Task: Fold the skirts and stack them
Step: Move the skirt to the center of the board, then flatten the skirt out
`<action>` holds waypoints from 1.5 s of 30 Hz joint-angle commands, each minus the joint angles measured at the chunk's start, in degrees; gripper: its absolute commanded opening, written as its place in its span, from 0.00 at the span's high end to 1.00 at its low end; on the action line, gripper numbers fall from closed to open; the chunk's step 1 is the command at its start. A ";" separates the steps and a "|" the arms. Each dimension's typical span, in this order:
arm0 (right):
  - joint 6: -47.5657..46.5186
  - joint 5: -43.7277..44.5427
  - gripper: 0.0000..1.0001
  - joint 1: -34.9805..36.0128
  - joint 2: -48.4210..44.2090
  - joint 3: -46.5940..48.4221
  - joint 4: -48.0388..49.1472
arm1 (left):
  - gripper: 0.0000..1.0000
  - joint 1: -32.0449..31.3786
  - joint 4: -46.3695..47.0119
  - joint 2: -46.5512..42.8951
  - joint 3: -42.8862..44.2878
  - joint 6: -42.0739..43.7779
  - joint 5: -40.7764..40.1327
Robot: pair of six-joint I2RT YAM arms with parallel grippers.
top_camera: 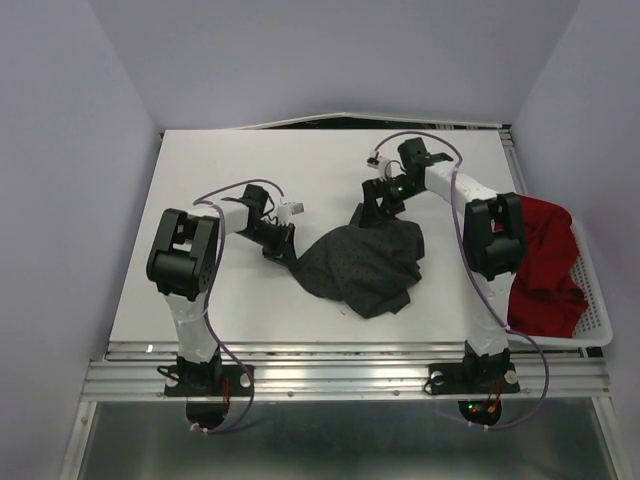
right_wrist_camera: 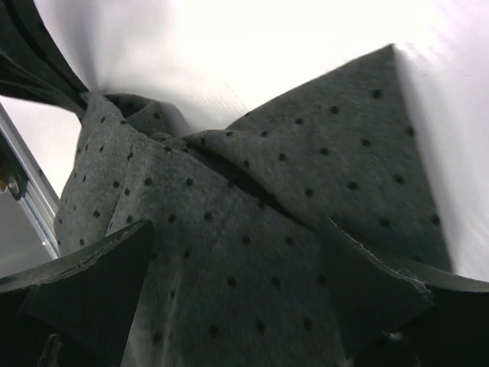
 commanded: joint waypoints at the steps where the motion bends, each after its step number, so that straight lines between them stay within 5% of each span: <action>1: 1.90 1.33 0.07 0.48 1.08 2.62 1.18 | 1.00 4.26 0.80 -0.66 5.57 -1.56 -4.56; 7: 3.39 -2.77 0.21 0.48 3.46 4.48 0.13 | 1.00 5.95 -1.40 -7.33 11.73 6.70 -10.19; 12: 10.13 -12.61 0.79 0.48 0.13 1.24 9.40 | 1.00 3.75 -2.37 -10.94 10.33 11.98 -13.26; 13: 11.81 -13.07 0.98 0.48 -0.66 1.05 11.62 | 1.00 3.75 -1.76 -11.21 10.32 11.98 -13.79; 20: 15.70 -3.77 0.99 0.48 -4.10 11.75 23.14 | 1.00 5.33 0.10 -11.48 22.51 13.65 -25.21; 24: 15.70 5.98 0.99 -2.24 -3.14 22.74 27.01 | 1.00 9.19 -2.97 -6.65 45.48 13.65 -29.35; 29: 14.12 8.73 0.99 -4.71 -3.39 31.37 31.84 | 1.00 11.92 -5.26 -4.35 60.76 16.37 -28.48; 32: 10.25 0.30 0.99 -4.71 -9.27 23.76 34.31 | 1.00 12.10 -3.17 -11.18 53.42 20.41 -21.81; 36: -10.31 -3.31 0.99 -0.77 -21.21 0.67 31.79 | 1.00 10.61 3.77 -26.38 21.17 30.65 -16.19; 37: -15.28 -3.06 0.99 0.55 -24.20 -5.04 30.55 | 1.00 8.87 4.83 -33.63 14.96 33.57 -15.82; 38: -21.24 -2.88 0.74 3.26 -29.97 -15.80 28.79 | 1.00 7.81 4.84 -37.36 9.41 37.00 -15.30; 40: -37.18 -1.92 0.00 7.91 -38.93 -30.58 20.19 | 0.57 3.43 -0.04 -48.40 -6.15 49.51 -14.15; 42: -40.62 5.16 0.00 9.96 -44.77 -39.43 19.89 | 0.02 0.95 -2.70 -56.26 -17.20 55.72 -14.67; 45: -36.35 10.11 0.00 9.97 -51.47 -46.41 21.30 | 0.02 -1.87 -3.16 -70.15 -25.16 57.86 -17.21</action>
